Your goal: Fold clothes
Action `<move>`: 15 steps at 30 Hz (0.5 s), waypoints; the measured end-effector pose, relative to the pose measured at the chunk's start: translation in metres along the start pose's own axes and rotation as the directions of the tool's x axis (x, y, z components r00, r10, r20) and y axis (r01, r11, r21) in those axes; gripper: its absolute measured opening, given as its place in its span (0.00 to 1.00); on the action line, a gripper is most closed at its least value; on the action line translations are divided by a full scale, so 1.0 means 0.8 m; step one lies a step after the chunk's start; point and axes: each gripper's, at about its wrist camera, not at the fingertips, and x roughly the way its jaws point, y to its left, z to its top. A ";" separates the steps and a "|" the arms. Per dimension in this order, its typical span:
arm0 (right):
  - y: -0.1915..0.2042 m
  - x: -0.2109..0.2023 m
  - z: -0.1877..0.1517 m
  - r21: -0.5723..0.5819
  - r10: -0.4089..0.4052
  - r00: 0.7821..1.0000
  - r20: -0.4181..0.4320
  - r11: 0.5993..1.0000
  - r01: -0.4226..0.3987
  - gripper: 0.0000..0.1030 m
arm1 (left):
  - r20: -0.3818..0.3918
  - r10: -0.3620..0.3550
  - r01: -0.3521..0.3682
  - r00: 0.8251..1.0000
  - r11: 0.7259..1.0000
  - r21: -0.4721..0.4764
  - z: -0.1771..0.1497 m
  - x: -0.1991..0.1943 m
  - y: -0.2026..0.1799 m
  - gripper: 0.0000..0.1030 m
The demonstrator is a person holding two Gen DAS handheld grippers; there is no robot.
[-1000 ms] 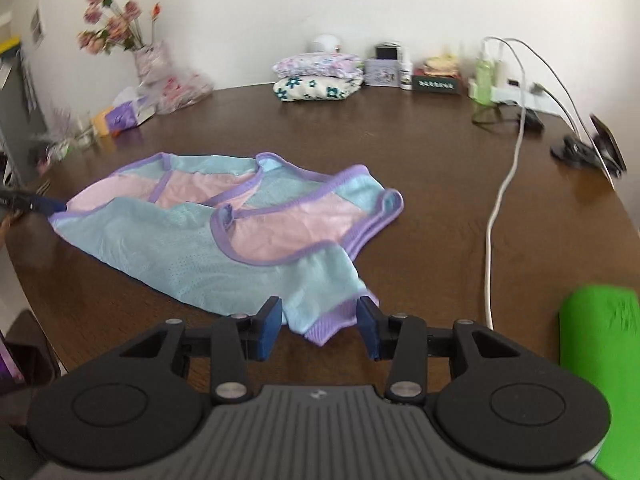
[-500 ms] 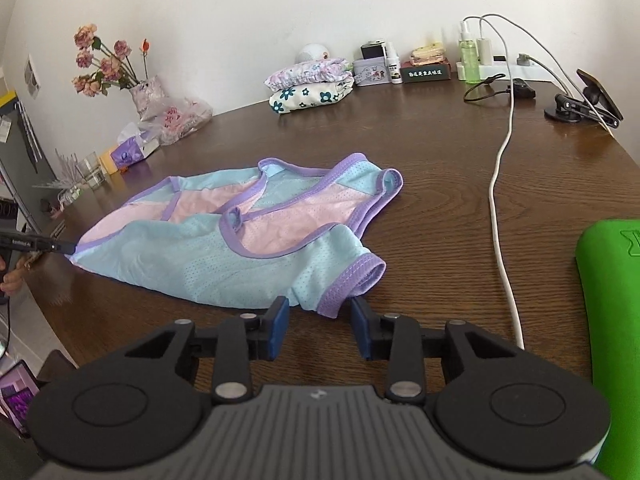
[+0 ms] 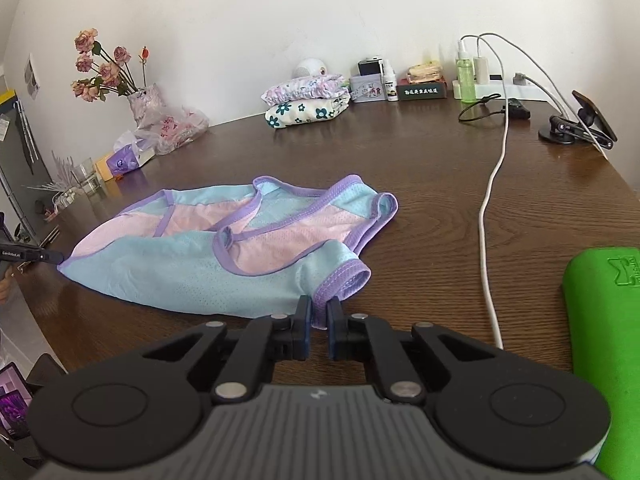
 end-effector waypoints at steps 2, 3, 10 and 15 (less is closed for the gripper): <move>0.002 -0.001 -0.003 -0.008 -0.019 1.000 -0.012 1.000 0.018 0.06 | 0.002 0.013 -0.013 1.000 1.000 -0.009 -0.002 0.002 0.006 0.00; 0.003 -0.001 -0.005 -0.008 -0.019 1.000 -0.018 1.000 0.018 0.06 | 0.000 0.016 -0.016 1.000 1.000 -0.009 -0.002 0.004 0.007 0.00; 0.012 -0.026 -0.012 -0.032 -0.092 0.995 -0.041 0.995 0.091 0.11 | 0.079 0.007 -0.008 0.997 1.000 0.009 0.026 -0.003 -0.009 0.08; 0.040 -0.030 0.021 -0.117 -0.085 0.995 0.050 0.989 0.090 0.14 | 0.060 -0.051 0.038 0.997 0.979 0.200 0.075 0.049 -0.064 0.38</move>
